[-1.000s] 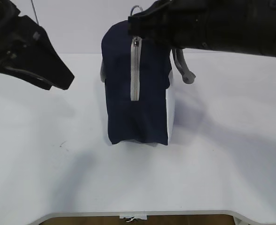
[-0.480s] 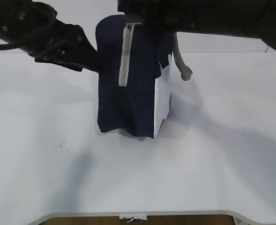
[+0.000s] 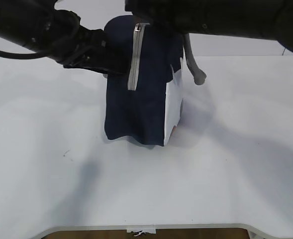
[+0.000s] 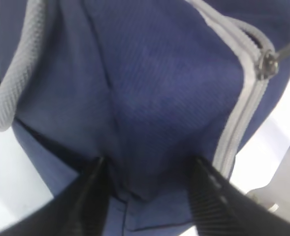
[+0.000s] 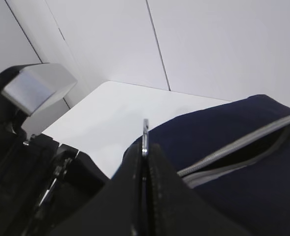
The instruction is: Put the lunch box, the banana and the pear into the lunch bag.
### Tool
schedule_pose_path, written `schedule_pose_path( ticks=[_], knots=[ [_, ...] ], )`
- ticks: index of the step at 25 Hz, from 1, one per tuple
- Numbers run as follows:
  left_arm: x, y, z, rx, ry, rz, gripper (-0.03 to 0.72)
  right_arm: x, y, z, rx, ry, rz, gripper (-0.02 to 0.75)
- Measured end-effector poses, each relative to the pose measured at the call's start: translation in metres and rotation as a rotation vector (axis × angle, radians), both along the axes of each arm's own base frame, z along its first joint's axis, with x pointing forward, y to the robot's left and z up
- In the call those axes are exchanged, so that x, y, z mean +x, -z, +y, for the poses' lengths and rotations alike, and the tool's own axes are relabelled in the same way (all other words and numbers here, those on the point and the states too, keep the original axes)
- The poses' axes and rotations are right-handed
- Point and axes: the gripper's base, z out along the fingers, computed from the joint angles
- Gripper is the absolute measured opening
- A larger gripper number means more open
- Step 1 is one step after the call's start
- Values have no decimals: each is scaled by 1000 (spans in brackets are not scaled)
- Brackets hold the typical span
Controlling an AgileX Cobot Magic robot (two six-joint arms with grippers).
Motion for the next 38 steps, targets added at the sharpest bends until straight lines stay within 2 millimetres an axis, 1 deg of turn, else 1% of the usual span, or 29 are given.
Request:
schedule_pose_path(
  ticks=[3,4,5,6,10,12,18,24,30,31,32,35,38],
  knots=[
    [0,1,0,13,12,-8,125,0,0,0,0,0,0,1],
    [0,2,0,19,18,-7,64,0,1,0,-1,0,3,1],
    [-1,2,0,27,27,-7,30,1,2,0,-3,2,5,1],
    [-2,3,0,35,39,-4,15,1,2,0,-3,2,5,1],
    [-6,5,3,100,92,-6,1,1,2,0,-8,7,10,1],
    [-10,4,6,152,128,-20,0,3,1,-3,-31,39,31,1],
    [-27,-9,17,263,223,-43,-1,5,-11,-4,-52,77,29,1],
    [-40,-16,23,319,281,-35,-1,10,-11,-6,-108,110,35,1],
    [-49,-21,28,360,319,-22,-2,29,-4,-2,-170,169,77,1],
    [-49,-22,29,361,319,-21,-2,29,-4,-2,-170,169,77,1],
    [-50,-23,29,362,319,-22,-2,37,-1,-5,-180,193,90,1],
    [-52,-23,29,364,322,-15,-2,48,3,-11,-193,232,109,1],
    [-53,-23,30,365,327,-1,-2,62,11,-18,-205,270,132,1]
  ],
)
